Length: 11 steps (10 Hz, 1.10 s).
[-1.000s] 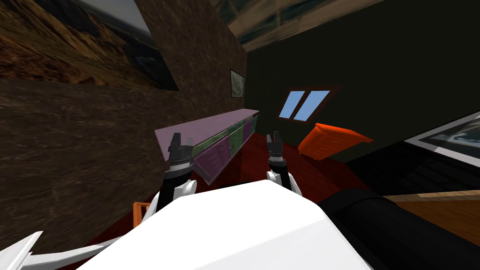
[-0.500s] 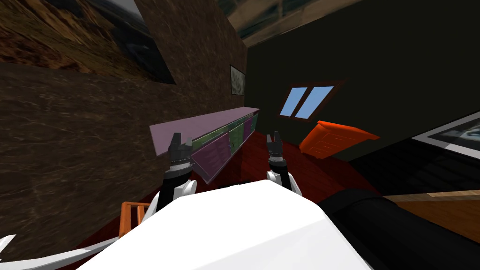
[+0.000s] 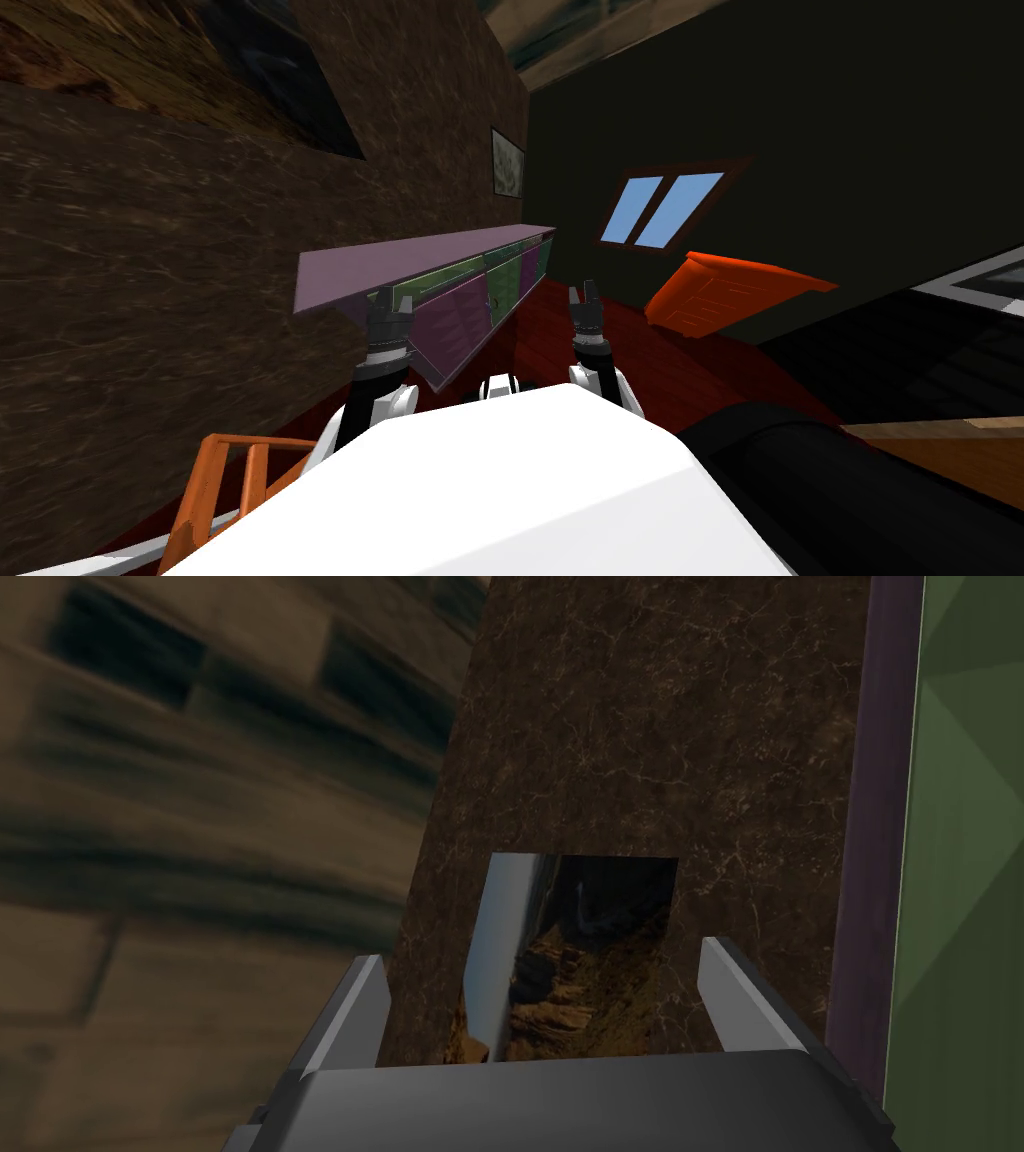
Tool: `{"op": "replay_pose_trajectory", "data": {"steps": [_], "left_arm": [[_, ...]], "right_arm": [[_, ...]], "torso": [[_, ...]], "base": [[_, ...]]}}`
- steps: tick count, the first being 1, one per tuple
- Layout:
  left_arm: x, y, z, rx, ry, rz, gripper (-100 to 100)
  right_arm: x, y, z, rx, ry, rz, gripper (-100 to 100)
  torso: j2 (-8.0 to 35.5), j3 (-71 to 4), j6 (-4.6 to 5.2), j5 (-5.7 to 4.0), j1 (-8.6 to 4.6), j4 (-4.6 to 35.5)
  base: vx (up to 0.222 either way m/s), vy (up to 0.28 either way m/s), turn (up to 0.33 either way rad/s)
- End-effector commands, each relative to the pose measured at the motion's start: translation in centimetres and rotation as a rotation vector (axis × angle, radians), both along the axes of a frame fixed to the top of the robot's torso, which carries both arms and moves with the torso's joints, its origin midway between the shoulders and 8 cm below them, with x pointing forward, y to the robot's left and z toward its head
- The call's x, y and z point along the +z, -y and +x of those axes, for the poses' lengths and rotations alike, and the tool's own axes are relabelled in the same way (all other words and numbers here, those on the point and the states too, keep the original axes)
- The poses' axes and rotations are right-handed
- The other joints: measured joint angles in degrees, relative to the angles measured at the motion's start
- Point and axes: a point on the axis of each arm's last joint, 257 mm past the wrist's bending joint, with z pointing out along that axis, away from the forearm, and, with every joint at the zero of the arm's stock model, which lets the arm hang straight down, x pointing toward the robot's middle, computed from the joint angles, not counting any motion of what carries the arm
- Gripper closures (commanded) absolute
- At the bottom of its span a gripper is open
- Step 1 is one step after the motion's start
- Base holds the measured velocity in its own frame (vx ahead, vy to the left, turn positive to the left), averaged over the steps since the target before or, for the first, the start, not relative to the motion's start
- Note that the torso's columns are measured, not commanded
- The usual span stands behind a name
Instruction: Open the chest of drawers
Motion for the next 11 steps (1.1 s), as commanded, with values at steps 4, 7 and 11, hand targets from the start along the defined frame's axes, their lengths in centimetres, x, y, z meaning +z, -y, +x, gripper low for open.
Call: {"op": "replay_pose_trajectory", "data": {"steps": [4, 7, 11], "left_arm": [[-5.1, -1.2, 2.5, 0.025, -0.097, 0.064, -100], [-8.0, -2.1, 3.6, 0.044, -0.152, 0.079, -100], [-12.4, -3.8, 5.1, 0.077, -0.234, 0.097, -100]], "right_arm": [[0.0, 0.0, 0.0, 0.000, 0.000, 0.000, 0], [0.0, 0.0, 0.0, 0.000, 0.000, 0.000, 0], [0.0, 0.0, 0.0, 0.000, 0.000, 0.000, 0]], "torso": [[0.46, -0.14, 0.00, 0.06, 0.23, 0.31], [0.58, -0.07, 0.00, 0.05, 0.17, 0.34], [0.42, -0.19, 0.01, 0.06, 0.30, 0.29]], "base": [[0.107, -0.078, 0.037], [0.074, -0.070, 0.031], [0.111, -0.098, 0.038]]}}
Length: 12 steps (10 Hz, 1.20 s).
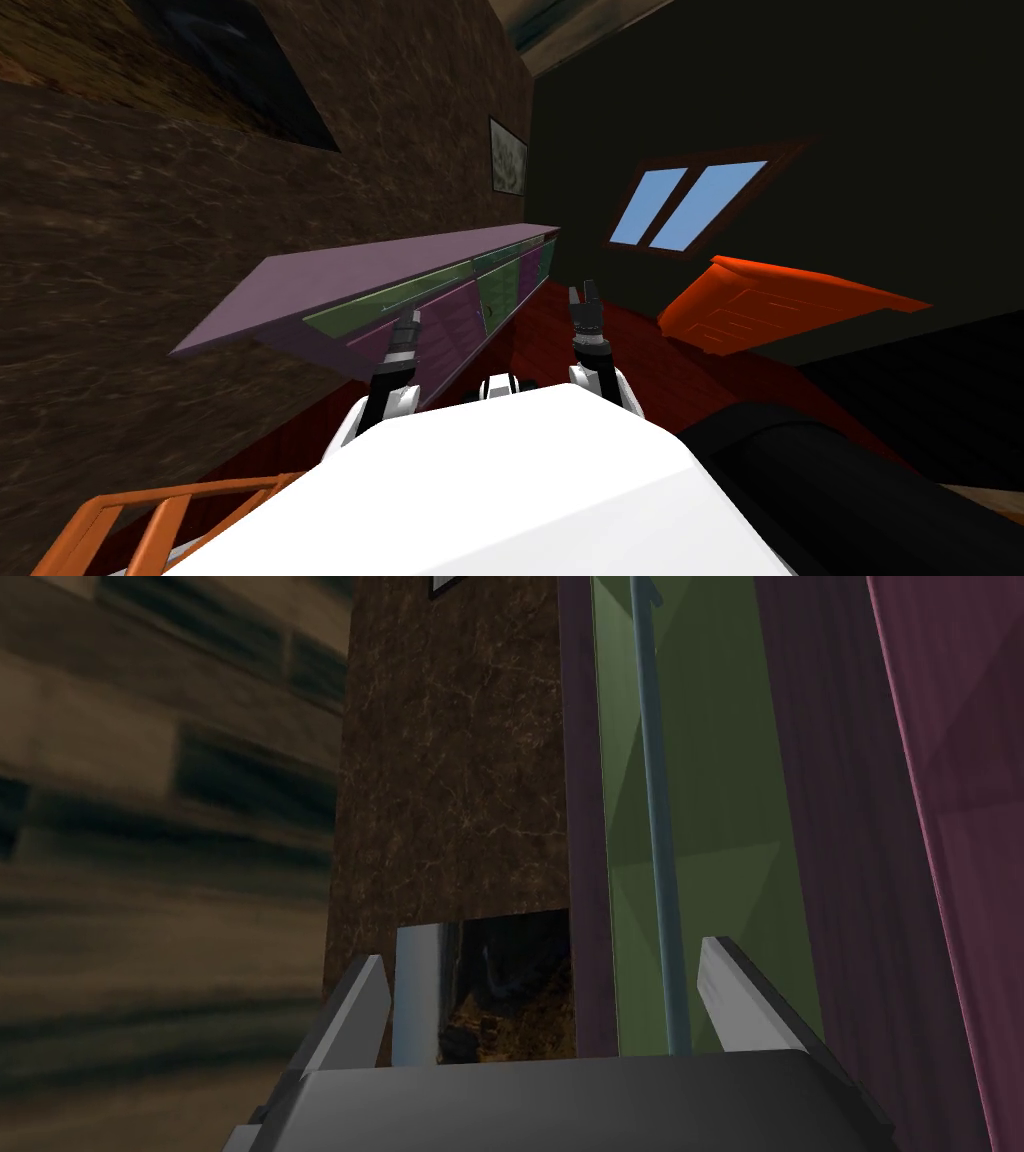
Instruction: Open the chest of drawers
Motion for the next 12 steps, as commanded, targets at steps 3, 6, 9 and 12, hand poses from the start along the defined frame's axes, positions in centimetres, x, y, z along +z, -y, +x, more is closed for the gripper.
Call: {"op": "replay_pose_trajectory", "data": {"steps": [3, 6, 9, 12], "left_arm": [[-4.9, -1.7, 1.2, 0.040, -0.090, 0.018, -100], [-8.0, -2.9, 1.8, 0.066, -0.148, 0.027, -100], [-10.7, -3.7, 2.0, 0.082, -0.199, 0.028, -100], [-13.6, -4.9, 2.3, 0.107, -0.252, 0.035, -100]], "right_arm": [[0.0, 0.0, 0.0, 0.000, 0.000, 0.000, 0], [0.0, 0.0, 0.0, 0.000, 0.000, 0.000, 0], [0.0, 0.0, 0.0, 0.000, 0.000, 0.000, 0], [0.0, 0.0, 0.0, 0.000, 0.000, 0.000, 0]], "torso": [[0.12, 0.08, 0.00, -0.02, -0.12, 0.04], [0.02, 0.02, 0.00, -0.03, -0.13, 0.01], [0.07, 0.07, -0.01, 0.00, -0.09, 0.03], [0.05, 0.03, -0.01, -0.02, -0.10, 0.02]], "base": [[0.101, -0.077, 0.037], [0.108, -0.094, 0.041], [0.074, -0.066, 0.027], [0.079, -0.073, 0.034]]}}
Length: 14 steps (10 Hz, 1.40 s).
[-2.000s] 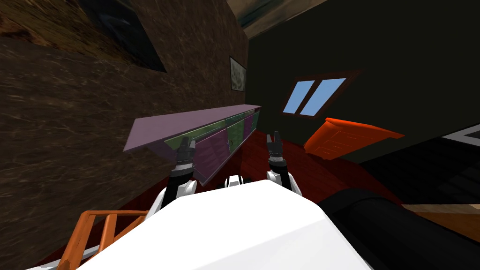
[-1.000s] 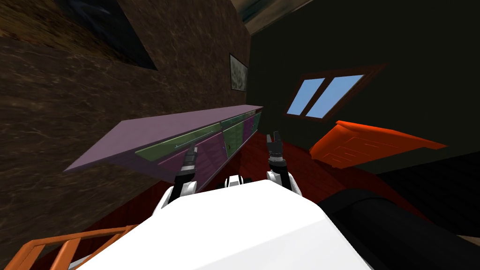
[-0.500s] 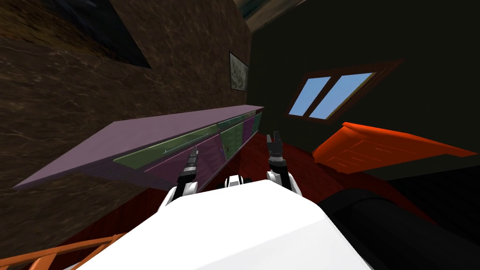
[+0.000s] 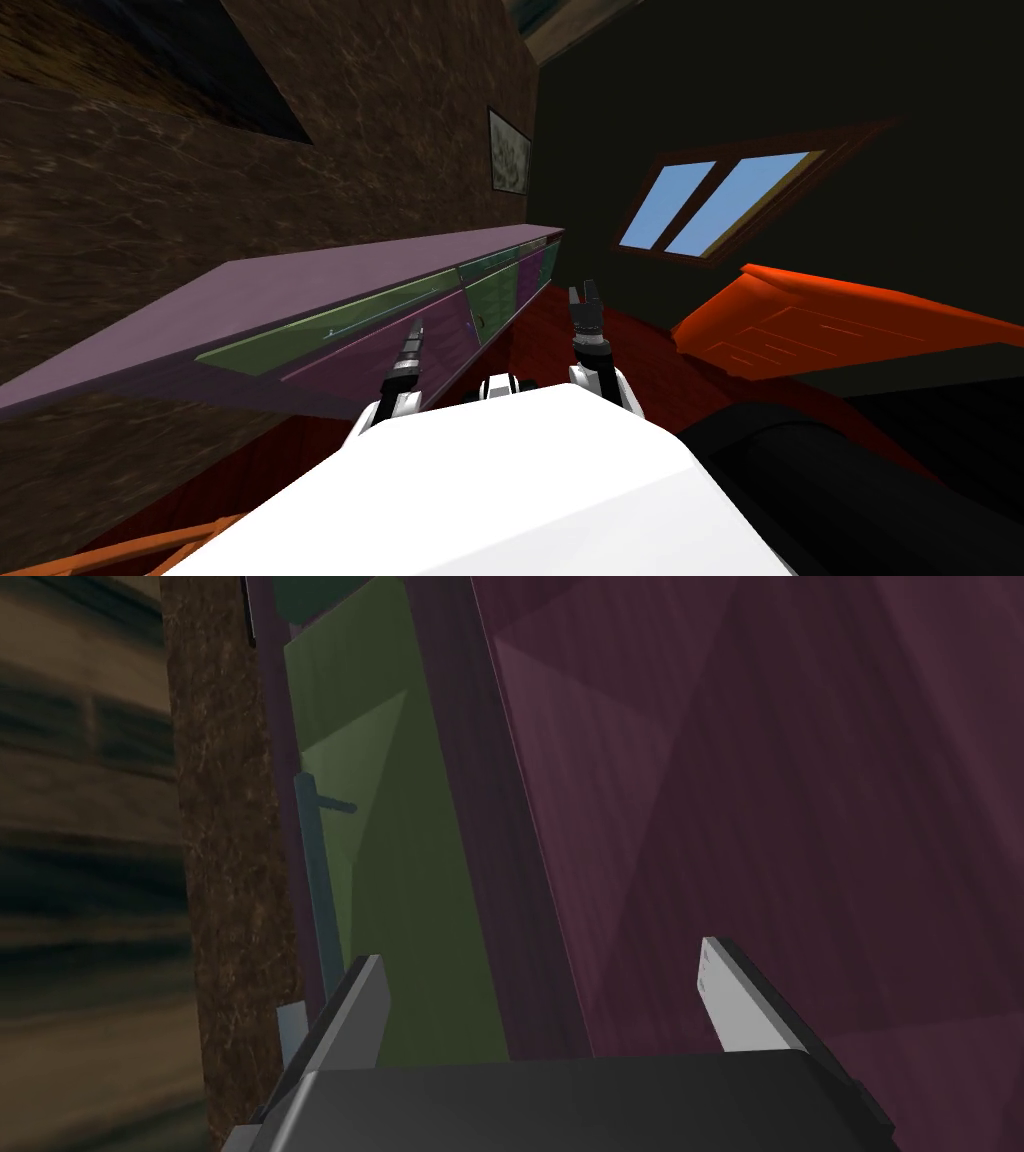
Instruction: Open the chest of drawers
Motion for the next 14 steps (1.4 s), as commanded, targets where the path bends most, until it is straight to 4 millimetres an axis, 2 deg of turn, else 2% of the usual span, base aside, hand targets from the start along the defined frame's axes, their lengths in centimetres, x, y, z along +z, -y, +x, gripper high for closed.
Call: {"op": "replay_pose_trajectory", "data": {"steps": [1, 4, 9, 10, 13, 14], "left_arm": [[-2.5, -0.7, 0.0, 0.017, -0.047, 0.001, -100], [-4.8, -1.7, 0.2, 0.039, -0.090, 0.008, -100], [-10.0, -3.0, -0.5, 0.070, -0.192, 0.002, -100], [-10.0, -3.0, -0.5, 0.070, -0.192, 0.002, -100], [-13.1, -4.0, -1.0, 0.092, -0.254, 0.001, -100], [-13.5, -4.0, -1.1, 0.093, -0.264, 0.000, -100]], "right_arm": [[0.0, 0.0, 0.0, 0.000, 0.000, 0.000, 0], [0.0, 0.0, 0.0, 0.000, 0.000, 0.000, 0], [0.0, 0.0, 0.0, 0.000, 0.000, 0.000, 0], [0.0, 0.0, 0.0, 0.000, 0.000, 0.000, 0], [0.0, 0.0, 0.0, 0.000, 0.000, 0.000, 0], [0.0, 0.0, 0.0, 0.000, 0.000, 0.000, 0]], "torso": [[0.00, 0.02, 0.00, 0.01, -0.01, 0.01], [-0.04, -0.02, 0.00, 0.01, 0.00, -0.01], [-0.19, -0.09, 0.05, 0.06, 0.05, -0.05], [-0.21, -0.10, 0.07, 0.07, 0.11, -0.07], [-0.49, -0.25, 0.10, 0.17, 0.26, -0.19], [-0.39, -0.19, 0.07, 0.11, 0.11, -0.14]], "base": [[0.070, -0.067, 0.021], [0.093, -0.073, 0.034], [0.071, -0.081, 0.030], [0.040, -0.027, -0.004], [0.068, -0.065, 0.032], [0.055, -0.060, 0.043]]}}
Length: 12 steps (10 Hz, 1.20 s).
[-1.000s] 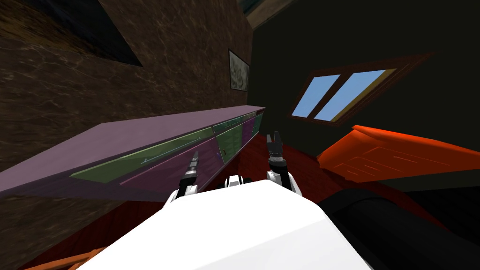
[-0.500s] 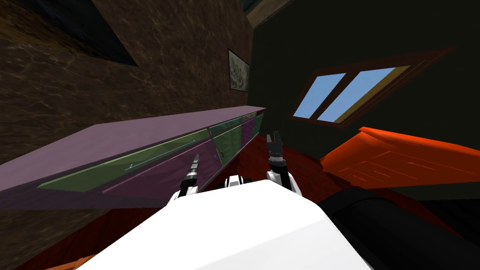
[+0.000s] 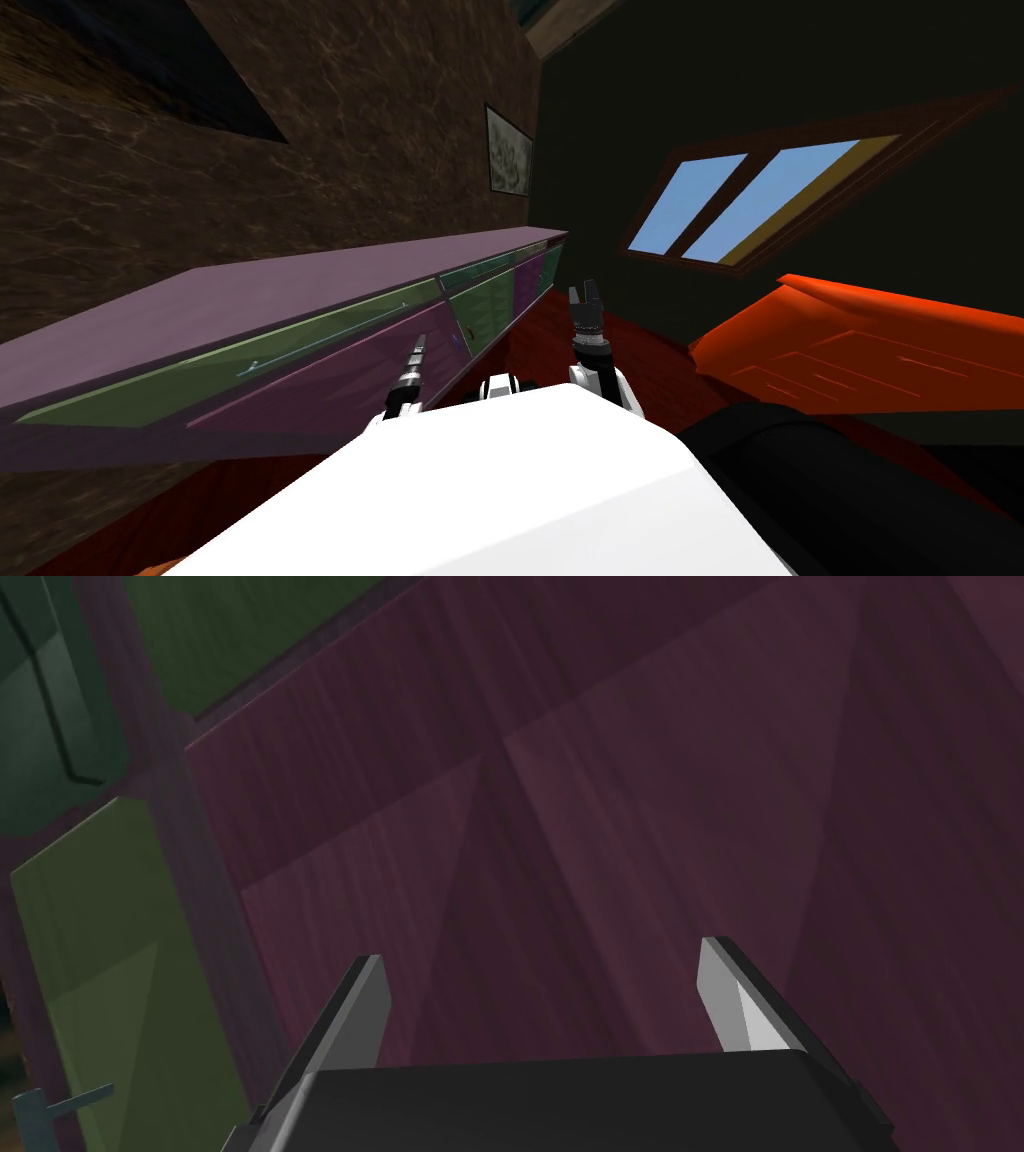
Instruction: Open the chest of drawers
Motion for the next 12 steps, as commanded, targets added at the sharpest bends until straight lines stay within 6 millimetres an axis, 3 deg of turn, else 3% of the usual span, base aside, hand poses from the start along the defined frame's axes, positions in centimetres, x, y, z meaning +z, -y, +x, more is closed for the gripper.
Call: {"op": "replay_pose_trajectory", "data": {"steps": [1, 5, 12], "left_arm": [[-2.3, -0.5, -0.3, 0.017, -0.050, -0.002, -100], [-5.1, -1.2, -1.0, 0.036, -0.109, -0.006, -100], [-12.1, -2.4, -4.0, 0.078, -0.268, -0.024, -100]], "right_arm": [[0.0, 0.0, 0.0, 0.000, 0.000, 0.000, 0], [0.0, 0.0, 0.0, 0.000, 0.000, 0.000, 0], [0.0, 0.0, 0.0, 0.000, 0.000, 0.000, 0]], "torso": [[-0.04, 0.04, 0.10, 0.08, 0.14, -0.02], [-0.03, 0.05, 0.09, 0.08, 0.16, 0.00], [0.24, 0.12, -0.07, -0.09, -0.13, 0.10]], "base": [[0.065, -0.069, 0.036], [0.076, -0.073, 0.024], [0.085, -0.084, 0.032]]}}
